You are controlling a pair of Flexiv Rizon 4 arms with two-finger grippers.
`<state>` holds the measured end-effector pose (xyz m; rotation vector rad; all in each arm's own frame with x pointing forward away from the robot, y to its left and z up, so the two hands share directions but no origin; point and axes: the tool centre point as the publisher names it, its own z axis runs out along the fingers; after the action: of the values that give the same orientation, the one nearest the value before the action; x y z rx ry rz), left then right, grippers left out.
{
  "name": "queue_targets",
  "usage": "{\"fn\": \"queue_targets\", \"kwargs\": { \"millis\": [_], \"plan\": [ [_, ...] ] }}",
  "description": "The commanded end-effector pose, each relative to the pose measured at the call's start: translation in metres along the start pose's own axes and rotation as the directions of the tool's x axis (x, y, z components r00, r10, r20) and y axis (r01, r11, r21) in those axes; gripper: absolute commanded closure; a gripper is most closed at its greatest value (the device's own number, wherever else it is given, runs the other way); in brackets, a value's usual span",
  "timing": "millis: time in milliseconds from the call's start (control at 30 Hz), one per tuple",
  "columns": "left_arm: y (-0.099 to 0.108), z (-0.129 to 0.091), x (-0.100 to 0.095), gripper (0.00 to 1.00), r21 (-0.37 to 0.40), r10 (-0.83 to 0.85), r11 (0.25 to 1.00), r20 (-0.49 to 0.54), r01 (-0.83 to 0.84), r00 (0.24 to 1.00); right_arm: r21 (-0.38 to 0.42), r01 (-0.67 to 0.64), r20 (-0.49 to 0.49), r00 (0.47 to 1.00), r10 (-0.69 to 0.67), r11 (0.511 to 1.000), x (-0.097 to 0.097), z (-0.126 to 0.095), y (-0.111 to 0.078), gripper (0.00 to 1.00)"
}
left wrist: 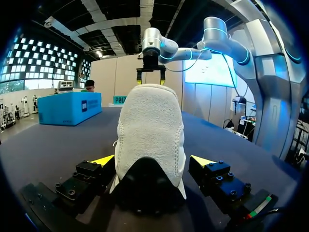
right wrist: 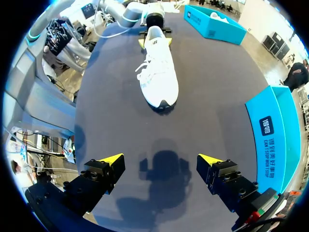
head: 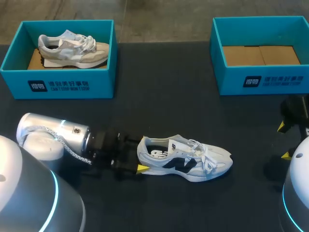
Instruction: Take the shoe out of the shoebox, open the shoe tongue, remove and reinsert the insole, then place the shoe into the shoebox
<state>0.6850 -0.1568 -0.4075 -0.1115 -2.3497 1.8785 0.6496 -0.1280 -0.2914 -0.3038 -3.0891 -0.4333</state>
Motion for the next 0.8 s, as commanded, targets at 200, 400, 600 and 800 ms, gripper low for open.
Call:
{"fn": "queue_targets", "kwargs": {
  "millis": [200,400,600,800],
  "plan": [
    [0.000,0.016,-0.002,0.00,0.007,-0.004,1.000,0.000,0.004,1.000,0.001,0.001,0.003,1.000,-0.001,1.000,0.002,0.000,0.000,0.00],
    [0.001,0.020,-0.003,0.00,0.009,-0.006,1.000,0.001,0.006,1.000,0.001,0.001,0.003,1.000,-0.001,1.000,0.002,0.000,0.000,0.00],
    [0.001,0.025,-0.003,0.00,0.015,-0.012,1.000,-0.003,0.012,1.000,0.001,0.001,0.003,1.000,-0.001,1.000,0.002,0.000,0.000,0.00],
    [0.001,0.028,-0.003,0.00,0.017,-0.014,1.000,-0.010,0.014,1.000,0.001,0.001,0.003,1.000,-0.001,1.000,0.002,0.000,0.000,0.00]
  ]
}}
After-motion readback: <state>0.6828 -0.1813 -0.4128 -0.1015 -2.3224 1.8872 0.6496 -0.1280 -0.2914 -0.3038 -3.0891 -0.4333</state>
